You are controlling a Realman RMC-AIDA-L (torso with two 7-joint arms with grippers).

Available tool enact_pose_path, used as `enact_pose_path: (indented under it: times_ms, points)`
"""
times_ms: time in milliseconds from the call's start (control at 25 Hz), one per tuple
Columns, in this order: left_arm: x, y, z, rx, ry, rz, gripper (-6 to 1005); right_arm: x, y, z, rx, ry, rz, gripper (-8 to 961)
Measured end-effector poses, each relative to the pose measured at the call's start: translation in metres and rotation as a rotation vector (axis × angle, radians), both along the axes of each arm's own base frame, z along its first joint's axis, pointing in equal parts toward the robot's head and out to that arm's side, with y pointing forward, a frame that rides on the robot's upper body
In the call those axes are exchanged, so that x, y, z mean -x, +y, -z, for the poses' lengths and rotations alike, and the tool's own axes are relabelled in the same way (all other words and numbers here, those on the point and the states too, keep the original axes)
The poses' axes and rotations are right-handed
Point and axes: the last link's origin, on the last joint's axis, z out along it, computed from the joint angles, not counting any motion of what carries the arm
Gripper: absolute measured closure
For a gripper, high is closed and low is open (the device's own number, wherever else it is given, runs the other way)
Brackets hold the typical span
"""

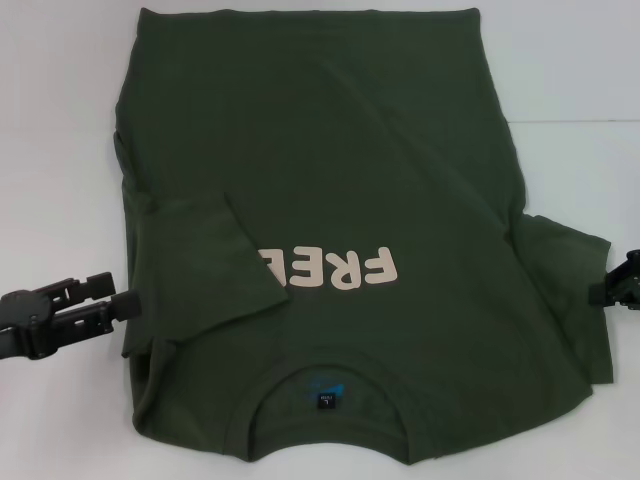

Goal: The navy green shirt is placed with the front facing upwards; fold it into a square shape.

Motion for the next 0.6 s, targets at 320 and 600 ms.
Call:
enact_pose_path:
  times_ms: [320, 600]
  points:
    - [-0.001, 0.001, -0.001, -0.002, 0.001, 0.004, 195, 0.0, 0.001, -0.006, -0.008, 0.001, -0.007, 934]
    - [-0.002, 0.002, -0.002, -0.014, -0.005, 0.007, 195, -0.007, -0.001, -0.018, -0.025, -0.015, 0.006, 941]
